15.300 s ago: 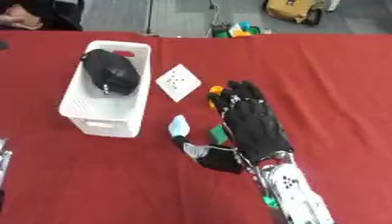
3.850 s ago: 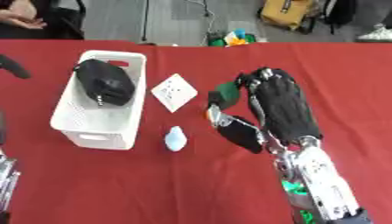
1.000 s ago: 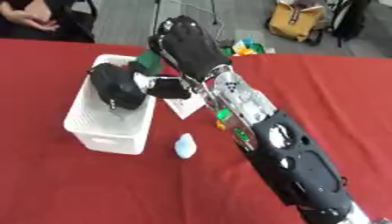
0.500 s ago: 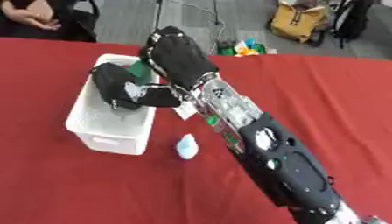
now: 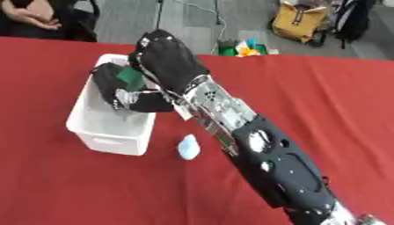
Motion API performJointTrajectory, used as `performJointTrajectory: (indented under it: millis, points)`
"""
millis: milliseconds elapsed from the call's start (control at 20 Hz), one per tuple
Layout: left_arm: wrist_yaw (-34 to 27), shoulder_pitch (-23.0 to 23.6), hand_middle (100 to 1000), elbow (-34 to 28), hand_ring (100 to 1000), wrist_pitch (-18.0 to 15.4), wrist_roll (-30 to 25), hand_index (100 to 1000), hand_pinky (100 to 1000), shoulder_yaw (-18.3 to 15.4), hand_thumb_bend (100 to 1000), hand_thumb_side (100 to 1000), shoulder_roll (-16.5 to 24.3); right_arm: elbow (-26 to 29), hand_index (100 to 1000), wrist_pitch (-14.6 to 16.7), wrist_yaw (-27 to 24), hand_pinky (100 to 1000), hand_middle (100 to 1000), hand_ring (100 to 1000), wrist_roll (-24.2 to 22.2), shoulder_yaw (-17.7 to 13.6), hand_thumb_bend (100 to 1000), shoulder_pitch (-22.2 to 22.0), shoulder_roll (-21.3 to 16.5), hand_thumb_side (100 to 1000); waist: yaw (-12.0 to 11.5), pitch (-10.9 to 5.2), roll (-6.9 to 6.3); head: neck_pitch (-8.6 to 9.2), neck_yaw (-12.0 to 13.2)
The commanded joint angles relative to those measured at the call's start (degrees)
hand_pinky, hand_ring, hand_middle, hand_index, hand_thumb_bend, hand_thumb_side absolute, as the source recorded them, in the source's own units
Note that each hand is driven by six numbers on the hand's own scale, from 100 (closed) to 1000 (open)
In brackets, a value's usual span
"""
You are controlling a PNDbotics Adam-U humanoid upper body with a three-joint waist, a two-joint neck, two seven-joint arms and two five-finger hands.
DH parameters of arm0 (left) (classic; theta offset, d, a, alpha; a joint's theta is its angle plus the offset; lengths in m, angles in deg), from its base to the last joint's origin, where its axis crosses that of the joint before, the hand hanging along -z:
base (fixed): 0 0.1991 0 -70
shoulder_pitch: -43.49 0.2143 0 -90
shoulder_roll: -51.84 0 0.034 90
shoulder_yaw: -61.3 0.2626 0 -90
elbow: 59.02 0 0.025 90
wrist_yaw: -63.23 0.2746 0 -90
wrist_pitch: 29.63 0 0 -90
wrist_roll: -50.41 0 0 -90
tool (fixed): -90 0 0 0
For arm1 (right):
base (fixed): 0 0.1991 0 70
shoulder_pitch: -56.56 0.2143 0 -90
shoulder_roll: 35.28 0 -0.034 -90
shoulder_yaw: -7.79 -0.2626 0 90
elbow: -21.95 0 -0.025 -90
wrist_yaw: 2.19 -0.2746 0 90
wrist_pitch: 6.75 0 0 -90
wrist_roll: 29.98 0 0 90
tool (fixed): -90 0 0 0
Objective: Pick up objects on the table and place them in the box.
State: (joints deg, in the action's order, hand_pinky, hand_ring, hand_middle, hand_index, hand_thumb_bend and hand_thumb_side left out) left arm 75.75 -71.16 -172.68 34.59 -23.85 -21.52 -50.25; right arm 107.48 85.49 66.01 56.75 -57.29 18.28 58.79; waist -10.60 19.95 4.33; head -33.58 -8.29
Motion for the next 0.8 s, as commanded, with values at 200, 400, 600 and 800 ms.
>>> performJointTrajectory:
  millis: [200,400,600,800]
  points:
    - [-0.4,-0.9,793,-0.9,834,-0.2,0.0,918,409,0.2,112,1000,-0.3,1.6,531,0.7,-0.7,835,336,748,-1.0,0.2,100,0.9,0.0,868,0.0,-0.92,-0.22,0.88,-0.2]
    - [-0.5,-1.0,793,-0.9,834,-0.2,-0.1,918,408,0.2,112,1000,-0.3,0.8,596,1.4,-1.0,843,397,771,-1.0,0.1,130,0.8,0.0,905,-0.1,-0.91,-0.13,0.98,-0.2]
    - [-0.5,-1.0,793,-0.9,834,-0.2,-0.2,919,406,0.2,112,1000,-0.3,0.4,648,2.3,-1.1,846,429,777,-1.1,0.0,219,0.8,-0.1,931,-0.1,-0.85,-0.08,0.96,-0.1]
    - [-0.5,-0.9,793,-0.9,834,-0.2,-0.4,918,405,0.2,111,1000,-0.3,0.1,670,3.1,-1.3,850,439,782,-1.0,-0.1,263,0.7,-0.2,938,-0.1,-0.74,-0.09,0.92,-0.2]
